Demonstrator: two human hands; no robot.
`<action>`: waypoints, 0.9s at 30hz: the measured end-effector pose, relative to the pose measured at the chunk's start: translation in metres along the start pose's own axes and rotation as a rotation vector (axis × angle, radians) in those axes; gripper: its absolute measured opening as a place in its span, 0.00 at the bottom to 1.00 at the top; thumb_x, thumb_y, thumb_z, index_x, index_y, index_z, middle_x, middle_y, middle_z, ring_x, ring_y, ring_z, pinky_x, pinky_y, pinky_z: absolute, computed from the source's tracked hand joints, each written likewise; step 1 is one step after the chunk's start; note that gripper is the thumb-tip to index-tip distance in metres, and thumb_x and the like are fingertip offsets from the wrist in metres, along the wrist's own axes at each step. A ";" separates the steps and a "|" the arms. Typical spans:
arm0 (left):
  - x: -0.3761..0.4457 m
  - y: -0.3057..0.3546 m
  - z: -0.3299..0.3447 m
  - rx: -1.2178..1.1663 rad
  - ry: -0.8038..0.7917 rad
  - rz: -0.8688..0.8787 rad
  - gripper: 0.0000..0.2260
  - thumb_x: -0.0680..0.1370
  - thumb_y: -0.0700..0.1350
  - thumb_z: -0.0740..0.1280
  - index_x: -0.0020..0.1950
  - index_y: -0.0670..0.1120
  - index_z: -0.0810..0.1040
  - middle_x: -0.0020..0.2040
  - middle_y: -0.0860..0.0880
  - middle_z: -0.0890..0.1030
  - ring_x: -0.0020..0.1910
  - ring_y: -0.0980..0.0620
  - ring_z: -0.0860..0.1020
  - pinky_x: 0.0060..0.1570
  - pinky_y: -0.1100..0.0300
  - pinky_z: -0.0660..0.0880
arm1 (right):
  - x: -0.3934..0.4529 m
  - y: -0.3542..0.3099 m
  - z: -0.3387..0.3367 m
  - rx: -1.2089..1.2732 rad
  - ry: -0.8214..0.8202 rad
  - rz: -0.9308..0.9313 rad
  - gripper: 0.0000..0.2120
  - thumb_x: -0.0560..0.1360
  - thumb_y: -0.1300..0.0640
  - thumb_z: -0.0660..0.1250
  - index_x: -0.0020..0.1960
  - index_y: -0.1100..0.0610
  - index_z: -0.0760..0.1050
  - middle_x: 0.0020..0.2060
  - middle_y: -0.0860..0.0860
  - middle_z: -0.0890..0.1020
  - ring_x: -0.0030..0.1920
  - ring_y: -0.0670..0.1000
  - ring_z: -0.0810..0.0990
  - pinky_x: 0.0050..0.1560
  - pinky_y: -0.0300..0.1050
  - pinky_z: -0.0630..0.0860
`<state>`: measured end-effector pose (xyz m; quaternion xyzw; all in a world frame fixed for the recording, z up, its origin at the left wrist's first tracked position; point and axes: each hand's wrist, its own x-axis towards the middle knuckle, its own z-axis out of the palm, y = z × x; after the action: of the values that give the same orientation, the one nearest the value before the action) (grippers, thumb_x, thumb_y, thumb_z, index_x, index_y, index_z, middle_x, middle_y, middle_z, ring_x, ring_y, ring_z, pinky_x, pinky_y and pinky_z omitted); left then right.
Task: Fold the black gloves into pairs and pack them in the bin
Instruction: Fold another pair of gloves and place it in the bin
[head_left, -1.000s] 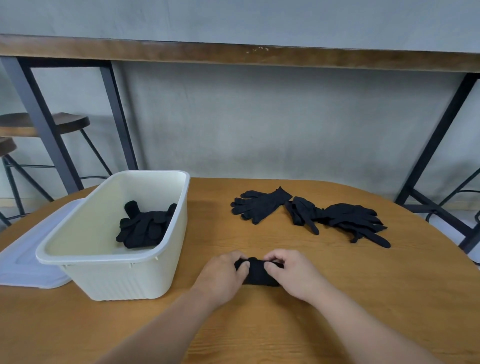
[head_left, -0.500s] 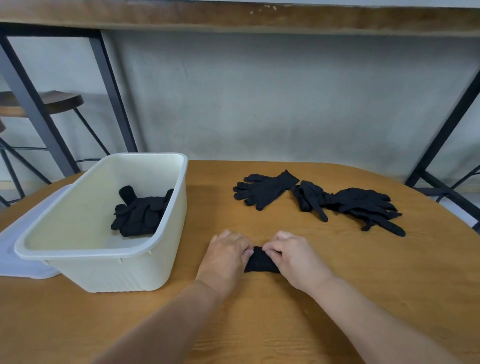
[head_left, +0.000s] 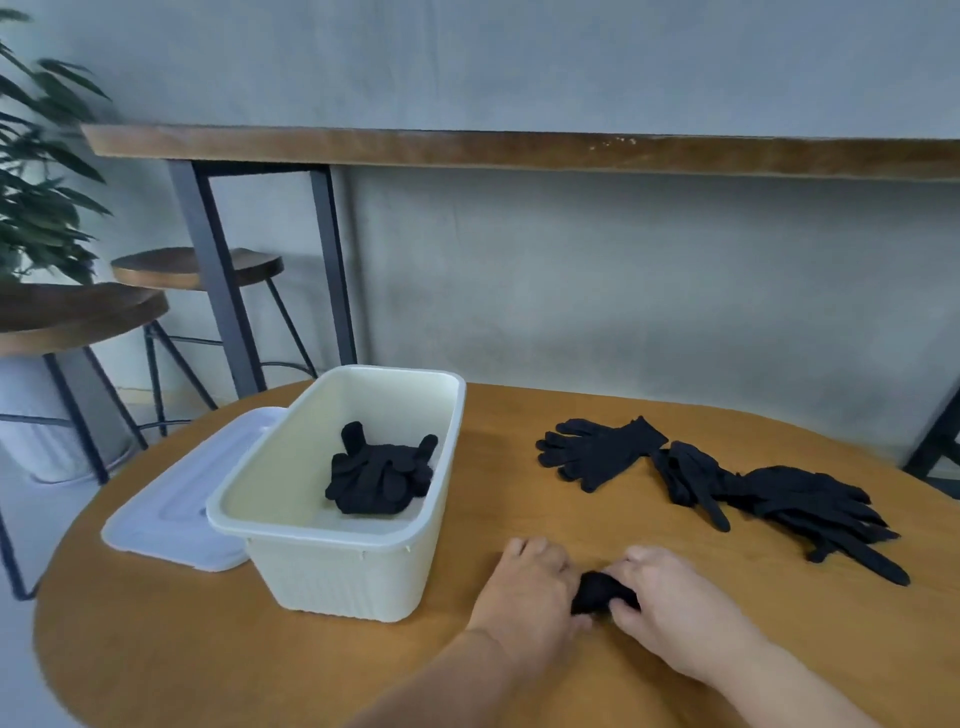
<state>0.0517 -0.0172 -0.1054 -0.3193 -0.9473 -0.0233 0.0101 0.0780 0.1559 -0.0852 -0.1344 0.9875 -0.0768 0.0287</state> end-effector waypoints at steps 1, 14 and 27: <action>0.002 0.005 -0.008 0.043 -0.011 0.021 0.19 0.80 0.57 0.57 0.61 0.45 0.75 0.55 0.46 0.75 0.58 0.45 0.68 0.62 0.51 0.61 | -0.004 0.002 -0.006 -0.013 -0.013 0.018 0.08 0.78 0.48 0.59 0.51 0.45 0.77 0.43 0.43 0.72 0.44 0.43 0.70 0.38 0.36 0.66; -0.041 -0.088 -0.231 -0.123 0.237 -0.163 0.08 0.77 0.47 0.66 0.55 0.50 0.78 0.45 0.52 0.77 0.46 0.51 0.76 0.42 0.59 0.74 | 0.056 -0.120 -0.187 0.321 0.148 -0.069 0.04 0.75 0.52 0.69 0.48 0.49 0.82 0.38 0.48 0.85 0.39 0.50 0.84 0.44 0.51 0.82; -0.008 -0.223 -0.126 -0.024 -0.565 -0.431 0.21 0.76 0.50 0.69 0.68 0.47 0.75 0.61 0.48 0.78 0.61 0.45 0.75 0.62 0.53 0.71 | 0.221 -0.204 -0.070 -0.012 -0.523 -0.028 0.17 0.72 0.49 0.72 0.58 0.54 0.79 0.53 0.51 0.82 0.55 0.56 0.80 0.62 0.53 0.75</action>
<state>-0.0763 -0.2059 0.0114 -0.1060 -0.9580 0.0534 -0.2612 -0.0865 -0.0873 0.0083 -0.1634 0.9450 -0.0341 0.2812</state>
